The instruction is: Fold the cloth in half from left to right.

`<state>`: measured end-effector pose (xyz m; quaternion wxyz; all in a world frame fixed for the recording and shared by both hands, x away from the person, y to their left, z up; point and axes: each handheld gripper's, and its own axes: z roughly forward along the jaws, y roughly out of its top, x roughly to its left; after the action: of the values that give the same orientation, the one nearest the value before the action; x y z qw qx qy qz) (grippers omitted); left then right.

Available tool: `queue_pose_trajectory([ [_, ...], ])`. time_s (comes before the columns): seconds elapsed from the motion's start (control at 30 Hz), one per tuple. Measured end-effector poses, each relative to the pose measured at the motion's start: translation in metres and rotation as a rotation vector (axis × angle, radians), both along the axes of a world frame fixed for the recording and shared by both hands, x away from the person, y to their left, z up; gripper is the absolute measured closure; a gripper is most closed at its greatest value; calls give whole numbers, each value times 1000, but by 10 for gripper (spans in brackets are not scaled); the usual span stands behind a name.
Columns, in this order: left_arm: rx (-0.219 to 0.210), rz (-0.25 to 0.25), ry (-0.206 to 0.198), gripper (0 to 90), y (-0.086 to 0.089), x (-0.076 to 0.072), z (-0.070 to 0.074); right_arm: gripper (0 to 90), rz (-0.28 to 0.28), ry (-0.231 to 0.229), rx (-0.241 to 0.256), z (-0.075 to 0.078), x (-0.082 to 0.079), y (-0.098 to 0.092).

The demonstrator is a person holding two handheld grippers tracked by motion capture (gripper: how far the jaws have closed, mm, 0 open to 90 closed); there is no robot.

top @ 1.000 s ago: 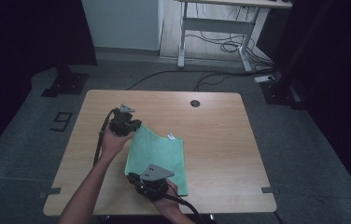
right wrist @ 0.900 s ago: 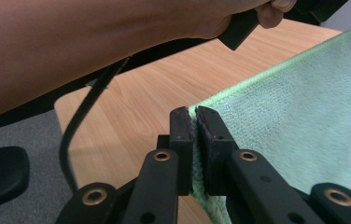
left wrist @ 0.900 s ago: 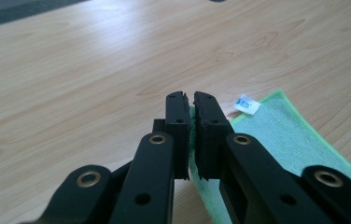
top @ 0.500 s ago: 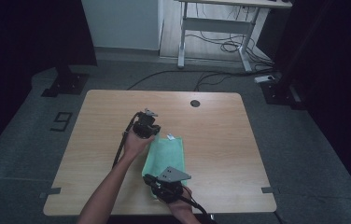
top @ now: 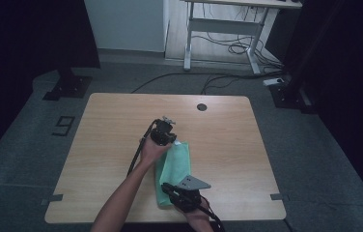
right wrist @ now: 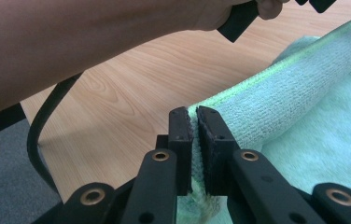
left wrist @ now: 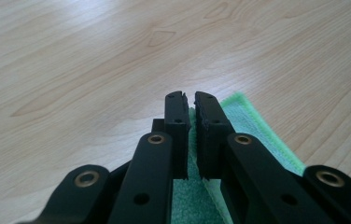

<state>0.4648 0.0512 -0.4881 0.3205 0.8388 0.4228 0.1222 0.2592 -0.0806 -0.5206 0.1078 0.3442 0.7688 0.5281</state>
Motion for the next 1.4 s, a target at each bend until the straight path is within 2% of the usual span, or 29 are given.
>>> queue_pose_trajectory([
  [0.5,4,-9,37,831,-21,8,-21,809,-46,40,2,-11,1,-18],
  [0.77,-4,-17,36,828,-28,7,-25,808,-70,58,-2,-15,2,-27],
  [0.9,-15,-26,36,799,-30,7,-26,796,-78,63,-15,-18,2,-30],
  [1.0,-39,-41,38,747,-30,5,-22,755,-96,76,-22,-20,1,-34],
  [1.13,-66,-41,4,669,-25,-2,-13,547,-154,79,-41,-19,-2,-42],
  [1.23,-75,-45,-9,648,-20,-8,-8,466,-193,82,-33,-17,-5,-53],
  [1.33,-76,-44,-6,644,-13,-14,-7,473,-212,67,-15,-11,-8,-64],
  [1.4,-69,-47,1,645,-11,-16,-10,525,-211,54,1,-6,-7,-70],
])
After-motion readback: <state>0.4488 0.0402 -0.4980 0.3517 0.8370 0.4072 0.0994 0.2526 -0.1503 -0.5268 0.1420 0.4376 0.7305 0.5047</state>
